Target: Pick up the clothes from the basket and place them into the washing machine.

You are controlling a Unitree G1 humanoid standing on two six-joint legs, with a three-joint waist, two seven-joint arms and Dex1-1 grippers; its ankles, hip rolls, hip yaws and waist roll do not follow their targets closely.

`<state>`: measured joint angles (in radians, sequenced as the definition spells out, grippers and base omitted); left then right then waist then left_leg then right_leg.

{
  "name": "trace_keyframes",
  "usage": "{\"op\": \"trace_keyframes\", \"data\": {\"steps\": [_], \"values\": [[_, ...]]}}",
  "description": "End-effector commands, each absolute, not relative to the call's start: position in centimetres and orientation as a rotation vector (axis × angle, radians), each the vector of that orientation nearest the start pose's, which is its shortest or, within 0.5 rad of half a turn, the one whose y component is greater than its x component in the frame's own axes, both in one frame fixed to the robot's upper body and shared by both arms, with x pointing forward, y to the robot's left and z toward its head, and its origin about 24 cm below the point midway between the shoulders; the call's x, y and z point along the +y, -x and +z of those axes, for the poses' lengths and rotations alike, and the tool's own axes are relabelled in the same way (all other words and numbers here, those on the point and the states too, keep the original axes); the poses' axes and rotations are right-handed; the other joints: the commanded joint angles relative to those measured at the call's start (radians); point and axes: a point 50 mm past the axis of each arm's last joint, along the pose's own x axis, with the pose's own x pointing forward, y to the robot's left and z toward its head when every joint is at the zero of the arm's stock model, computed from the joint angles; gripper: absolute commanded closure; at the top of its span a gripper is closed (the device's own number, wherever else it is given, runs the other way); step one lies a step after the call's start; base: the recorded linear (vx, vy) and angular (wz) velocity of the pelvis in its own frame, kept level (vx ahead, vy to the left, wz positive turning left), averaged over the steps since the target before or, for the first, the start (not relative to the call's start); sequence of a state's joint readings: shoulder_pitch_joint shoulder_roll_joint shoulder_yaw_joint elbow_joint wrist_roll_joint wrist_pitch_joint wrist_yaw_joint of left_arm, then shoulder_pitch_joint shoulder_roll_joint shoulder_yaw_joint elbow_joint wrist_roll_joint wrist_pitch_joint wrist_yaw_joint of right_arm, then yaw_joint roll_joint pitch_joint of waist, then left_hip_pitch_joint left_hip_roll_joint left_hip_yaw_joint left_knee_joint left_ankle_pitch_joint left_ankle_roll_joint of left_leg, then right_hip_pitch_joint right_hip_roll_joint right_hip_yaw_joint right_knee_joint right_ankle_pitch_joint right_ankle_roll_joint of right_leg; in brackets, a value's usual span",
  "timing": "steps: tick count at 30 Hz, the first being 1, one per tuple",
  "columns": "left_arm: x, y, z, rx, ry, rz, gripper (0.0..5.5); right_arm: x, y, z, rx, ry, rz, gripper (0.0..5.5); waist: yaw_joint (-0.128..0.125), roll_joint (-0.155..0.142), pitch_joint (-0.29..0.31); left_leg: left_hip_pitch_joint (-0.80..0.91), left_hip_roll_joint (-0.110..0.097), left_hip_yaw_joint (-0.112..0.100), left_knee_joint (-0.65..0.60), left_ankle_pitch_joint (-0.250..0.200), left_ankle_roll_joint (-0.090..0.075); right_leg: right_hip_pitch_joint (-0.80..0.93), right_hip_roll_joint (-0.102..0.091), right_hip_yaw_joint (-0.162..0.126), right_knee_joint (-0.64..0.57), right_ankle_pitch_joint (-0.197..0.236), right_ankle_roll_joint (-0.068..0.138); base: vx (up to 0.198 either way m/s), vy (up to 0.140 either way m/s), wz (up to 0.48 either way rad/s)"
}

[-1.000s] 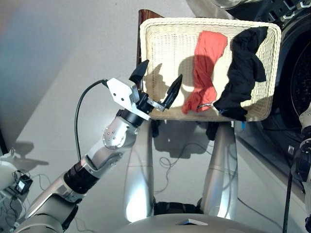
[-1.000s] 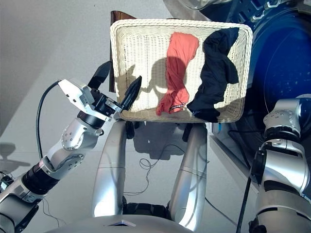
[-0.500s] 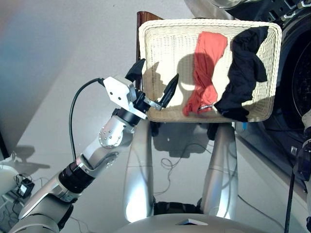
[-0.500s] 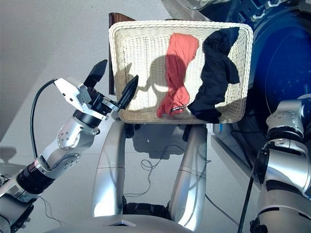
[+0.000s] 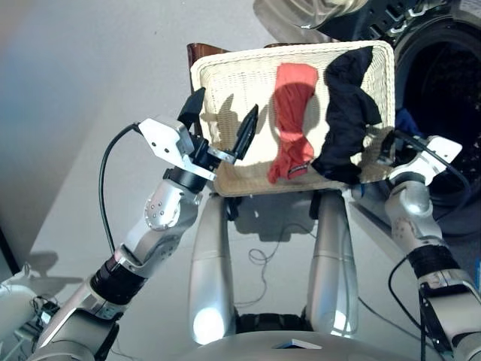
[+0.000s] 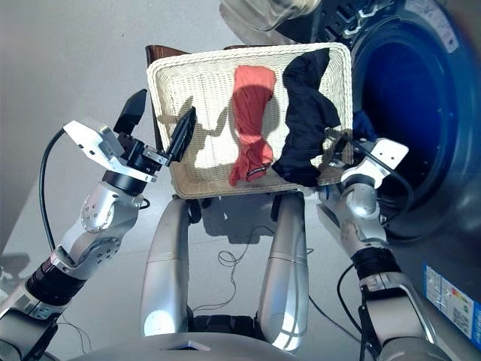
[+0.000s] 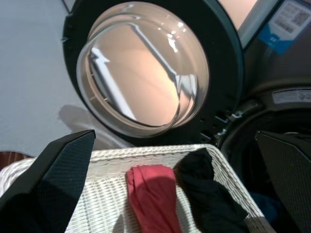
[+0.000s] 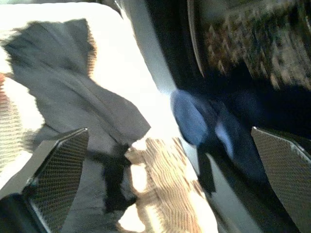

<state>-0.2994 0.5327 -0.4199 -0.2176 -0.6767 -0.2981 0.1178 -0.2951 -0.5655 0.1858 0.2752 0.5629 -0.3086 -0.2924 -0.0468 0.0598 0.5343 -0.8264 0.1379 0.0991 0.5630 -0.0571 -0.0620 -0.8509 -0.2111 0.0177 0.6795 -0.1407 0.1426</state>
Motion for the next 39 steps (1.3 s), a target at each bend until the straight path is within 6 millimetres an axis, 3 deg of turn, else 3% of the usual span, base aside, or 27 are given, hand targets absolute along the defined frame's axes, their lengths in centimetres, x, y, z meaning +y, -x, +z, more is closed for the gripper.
{"op": "trace_keyframes", "data": {"steps": [1,7,9,12,14,17,22,25,29,31,34,39], "values": [[12.5,-26.8,16.9,-0.559,0.218,-0.424,0.0,-20.4,-29.7,16.9,-0.596,0.015,-0.038,0.0,-0.002,-0.049,-0.014,0.11,0.009,0.014,-0.116,0.021,-0.058,0.084,0.003,-0.02,-0.219,0.13,0.019,0.0,0.0,0.0],[9.6,-29.0,16.9,-0.564,0.207,-0.348,0.0,-16.0,-26.9,23.3,-0.9,0.091,0.188,0.0,-0.037,-0.104,-0.014,0.126,0.015,0.035,-0.156,0.047,-0.074,0.103,0.011,-0.008,-0.297,0.175,0.027,0.0,0.0,0.0],[8.4,-29.9,16.6,-0.53,0.223,-0.353,0.0,-14.8,-26.7,24.4,-0.954,0.047,0.216,0.0,-0.046,-0.114,-0.014,0.132,0.019,0.041,-0.171,0.053,-0.077,0.105,0.012,-0.006,-0.311,0.186,0.032,0.0,0.0,0.0],[7.2,-31.4,16.6,-0.505,0.175,-0.338,0.0,-12.2,-26.0,25.8,-1.02,-0.005,0.323,0.0,-0.06,-0.133,-0.014,0.132,0.027,0.049,-0.175,0.063,-0.084,0.104,0.016,0.001,-0.326,0.199,0.035,-0.019,0.005,-0.149],[6.1,-32.1,16.7,-0.519,0.054,-0.342,0.0,-10.7,-25.5,26.2,-1.031,-0.036,0.423,0.0,-0.067,-0.144,-0.014,0.129,0.032,0.05,-0.179,0.069,-0.087,0.105,0.018,0.003,-0.331,0.199,0.034,-0.014,-0.009,-0.119],[4.0,-33.2,16.0,-0.463,0.032,-0.333,0.0,-8.6,-25.3,26.5,-1.013,-0.108,0.529,0.0,-0.076,-0.148,-0.014,0.116,0.033,0.042,-0.174,0.075,-0.089,0.091,0.018,0.004,-0.318,0.197,0.03,0.0,0.0,0.0],[1.2,-34.4,14.5,-0.345,0.009,-0.337,0.0,-5.1,-25.0,28.1,-1.092,-0.066,0.598,0.0,-0.087,-0.154,-0.014,0.082,0.046,0.033,-0.158,0.079,-0.099,0.053,0.026,0.004,-0.279,0.18,0.023,0.0,-0.01,0.002],[1.1,-35.0,12.8,-0.276,-0.073,-0.293,0.0,-3.2,-24.3,29.1,-1.124,-0.099,0.668,0.0,-0.084,-0.161,-0.014,0.056,0.06,0.028,-0.152,0.085,-0.108,0.026,0.037,0.0,-0.258,0.169,0.021,0.009,-0.069,-0.015],[1.9,-35.4,11.0,-0.174,-0.03,-0.241,0.0,-1.7,-23.9,29.8,-1.133,-0.126,0.729,0.0,-0.079,-0.165,-0.014,0.016,0.081,0.018,-0.146,0.092,-0.117,-0.024,0.052,-0.015,-0.219,0.153,0.011,0.007,-0.096,-0.03],[2.2,-35.5,10.6,-0.153,-0.024,-0.223,0.0,-1.5,-23.8,30.0,-1.136,-0.13,0.733,0.0,-0.08,-0.166,-0.014,0.005,0.085,0.012,-0.139,0.091,-0.119,-0.036,0.057,-0.017,-0.208,0.145,0.008,-0.002,-0.093,0.054],[3.6,-35.9,8.9,-0.055,0.036,-0.112,0.0,-1.2,-23.9,30.2,-1.14,-0.126,0.719,0.0,-0.079,-0.176,-0.014,-0.052,0.11,-0.007,-0.089,0.083,-0.129,-0.102,0.077,-0.03,-0.116,0.103,-0.009,-0.009,-0.14,0.084],[4.3,-35.9,8.3,-0.009,0.118,-0.013,0.0,-1.1,-24.0,30.4,-1.139,-0.126,0.692,0.0,-0.078,-0.189,-0.014,-0.117,0.135,-0.031,-0.015,0.06,-0.139,-0.185,0.092,-0.045,-0.007,0.054,-0.026,-0.003,-0.109,0.037]]}}
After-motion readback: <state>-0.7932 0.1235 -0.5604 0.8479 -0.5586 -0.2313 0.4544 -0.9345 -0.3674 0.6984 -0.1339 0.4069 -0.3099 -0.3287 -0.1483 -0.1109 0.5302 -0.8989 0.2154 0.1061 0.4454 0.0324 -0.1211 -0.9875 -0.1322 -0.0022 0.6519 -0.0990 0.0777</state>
